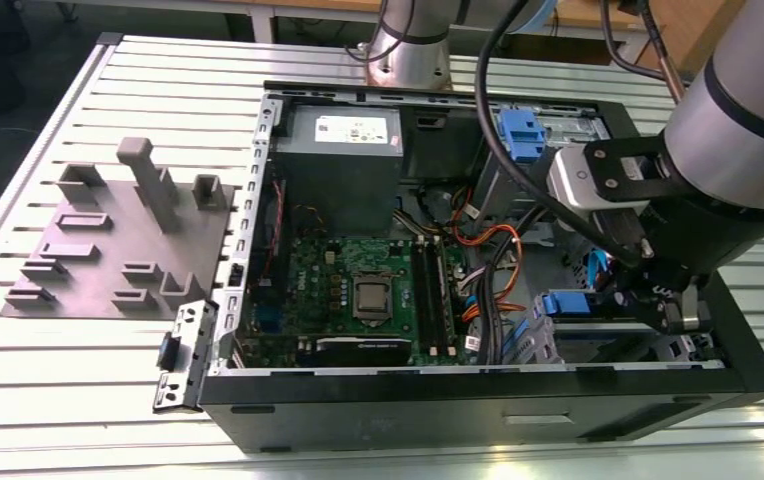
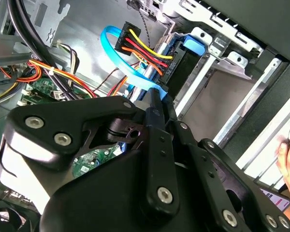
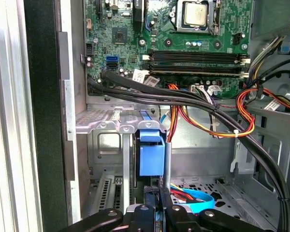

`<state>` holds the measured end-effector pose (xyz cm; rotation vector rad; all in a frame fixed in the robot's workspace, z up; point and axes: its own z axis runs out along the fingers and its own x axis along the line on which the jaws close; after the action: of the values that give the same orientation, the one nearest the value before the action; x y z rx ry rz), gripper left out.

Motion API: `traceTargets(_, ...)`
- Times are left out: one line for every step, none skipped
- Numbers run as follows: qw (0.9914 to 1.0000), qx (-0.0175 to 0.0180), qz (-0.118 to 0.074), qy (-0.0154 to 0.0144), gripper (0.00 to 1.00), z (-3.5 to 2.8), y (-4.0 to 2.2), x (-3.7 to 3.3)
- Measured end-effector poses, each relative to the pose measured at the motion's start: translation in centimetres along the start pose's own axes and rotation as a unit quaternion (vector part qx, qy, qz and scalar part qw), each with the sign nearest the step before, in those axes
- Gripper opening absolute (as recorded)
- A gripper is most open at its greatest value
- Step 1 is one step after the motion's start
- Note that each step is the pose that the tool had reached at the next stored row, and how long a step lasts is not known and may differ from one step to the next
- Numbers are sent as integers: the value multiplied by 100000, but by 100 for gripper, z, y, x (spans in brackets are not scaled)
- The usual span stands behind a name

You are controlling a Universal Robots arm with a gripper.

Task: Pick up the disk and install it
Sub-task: 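Insert the second disk wire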

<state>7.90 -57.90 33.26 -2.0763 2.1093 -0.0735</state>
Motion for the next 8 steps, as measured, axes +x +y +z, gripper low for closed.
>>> traceTargets(100000, -1, -3, 1, 16, 2, 0, 1)
traceTargets(100000, 0, 1, -5, 16, 4, 1, 2)
traceTargets(100000, 1, 2, -24, 16, 6, 1, 2)
traceTargets(100000, -1, 6, -39, 16, 8, 1, 3)
traceTargets(100000, -1, 7, -45, 16, 9, 1, 3)
traceTargets(100000, -2, 6, -44, 16, 9, 1, 3)
traceTargets(100000, -2, 10, -66, 16, 9, 1, 3)
traceTargets(100000, -2, 14, -92, 16, 9, 1, 3)
